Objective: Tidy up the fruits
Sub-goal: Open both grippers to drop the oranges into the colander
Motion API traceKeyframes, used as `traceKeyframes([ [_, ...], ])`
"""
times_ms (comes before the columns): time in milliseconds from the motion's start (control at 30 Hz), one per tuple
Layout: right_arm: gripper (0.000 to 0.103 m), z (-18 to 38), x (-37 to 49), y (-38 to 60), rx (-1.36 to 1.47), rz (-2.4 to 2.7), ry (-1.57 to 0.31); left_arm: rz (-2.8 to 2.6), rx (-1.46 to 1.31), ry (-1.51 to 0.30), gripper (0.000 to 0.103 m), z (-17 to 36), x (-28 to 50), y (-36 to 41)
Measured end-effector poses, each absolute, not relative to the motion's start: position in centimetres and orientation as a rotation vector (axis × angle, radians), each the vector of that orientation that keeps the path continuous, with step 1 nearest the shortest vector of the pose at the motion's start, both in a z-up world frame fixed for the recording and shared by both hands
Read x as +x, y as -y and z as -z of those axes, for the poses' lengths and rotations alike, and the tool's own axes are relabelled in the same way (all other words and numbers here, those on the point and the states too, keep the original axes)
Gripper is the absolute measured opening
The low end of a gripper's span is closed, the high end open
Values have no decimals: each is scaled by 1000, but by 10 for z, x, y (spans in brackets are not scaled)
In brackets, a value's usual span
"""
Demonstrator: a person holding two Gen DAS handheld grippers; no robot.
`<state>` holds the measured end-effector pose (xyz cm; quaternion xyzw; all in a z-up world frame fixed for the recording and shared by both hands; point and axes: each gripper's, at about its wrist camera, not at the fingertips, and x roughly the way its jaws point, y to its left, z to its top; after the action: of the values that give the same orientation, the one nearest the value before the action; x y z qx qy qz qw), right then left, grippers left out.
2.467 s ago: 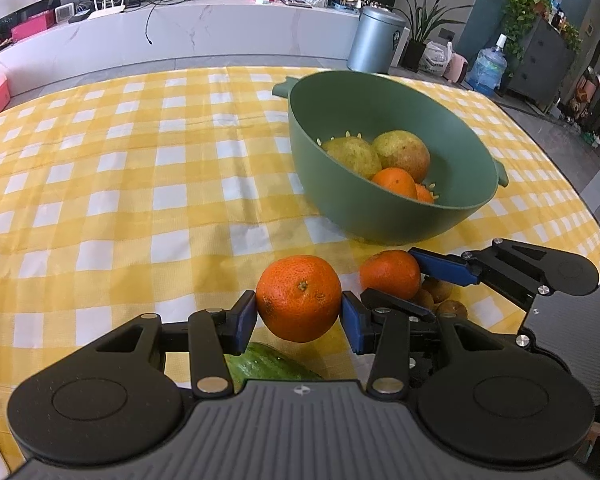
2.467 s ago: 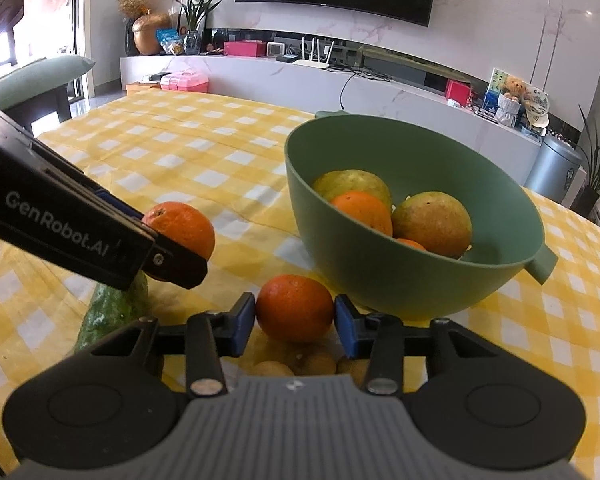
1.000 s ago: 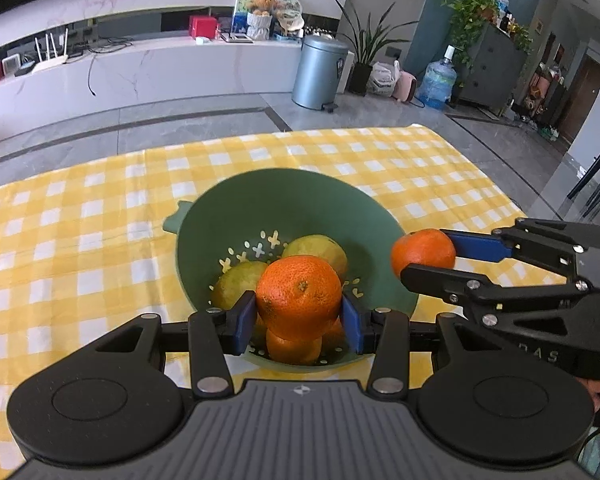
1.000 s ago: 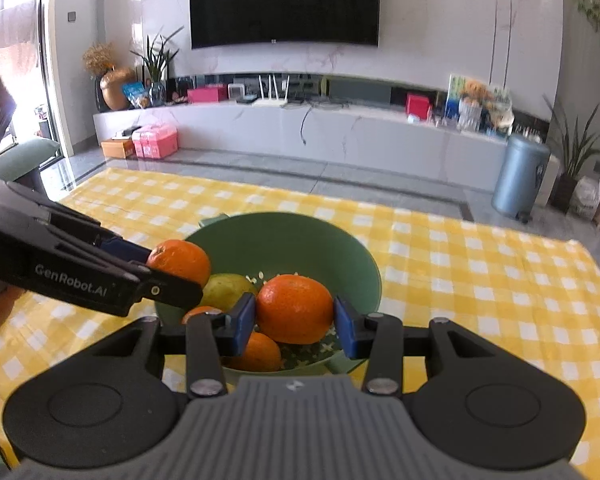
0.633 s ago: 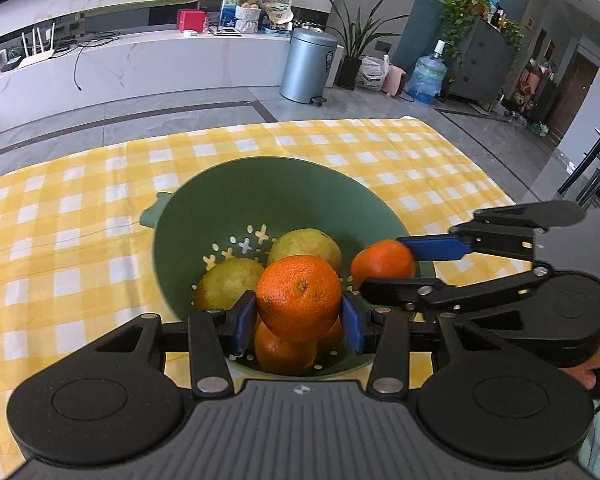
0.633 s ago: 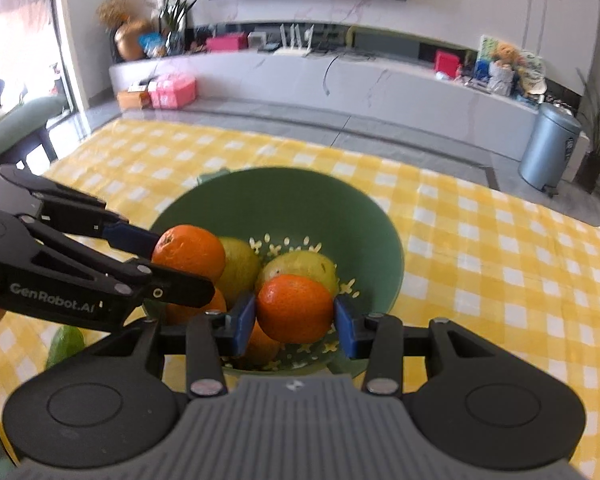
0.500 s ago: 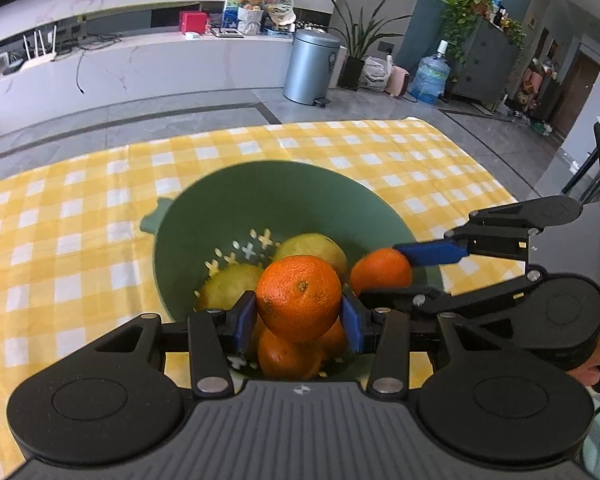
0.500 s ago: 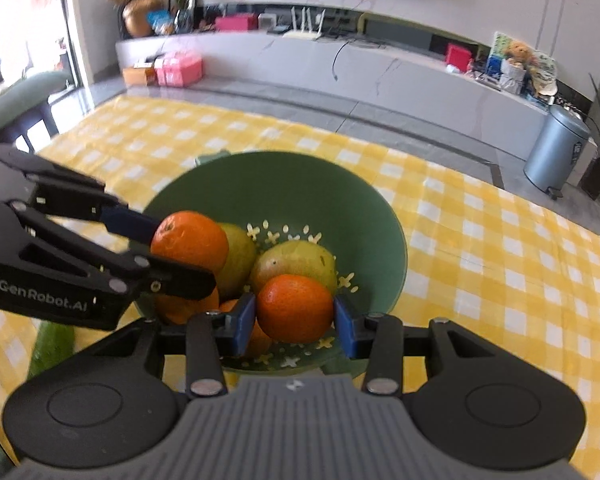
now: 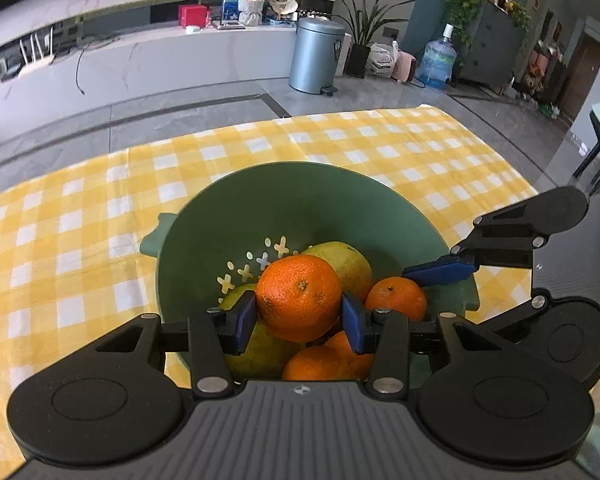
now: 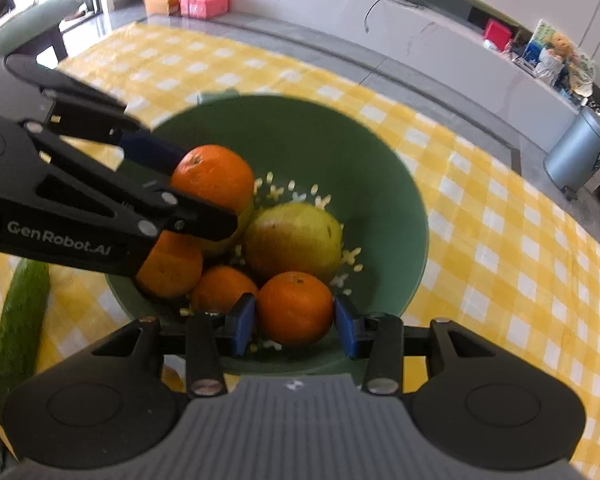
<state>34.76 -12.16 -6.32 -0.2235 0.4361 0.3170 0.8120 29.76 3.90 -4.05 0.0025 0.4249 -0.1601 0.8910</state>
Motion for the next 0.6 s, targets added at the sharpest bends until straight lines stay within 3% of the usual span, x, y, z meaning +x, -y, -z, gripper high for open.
traceKeyframes([
  [200,43,58,347,122,-457,-678,-915,361,33,-877,51,38,292,-34],
  [267,52,52,344,125,-448,-676,-895,379,17,-876,51,36,292,-34],
  [600,53,37,328,137,-546,-669,-822,489,-60,-932,51,39,293,-27],
])
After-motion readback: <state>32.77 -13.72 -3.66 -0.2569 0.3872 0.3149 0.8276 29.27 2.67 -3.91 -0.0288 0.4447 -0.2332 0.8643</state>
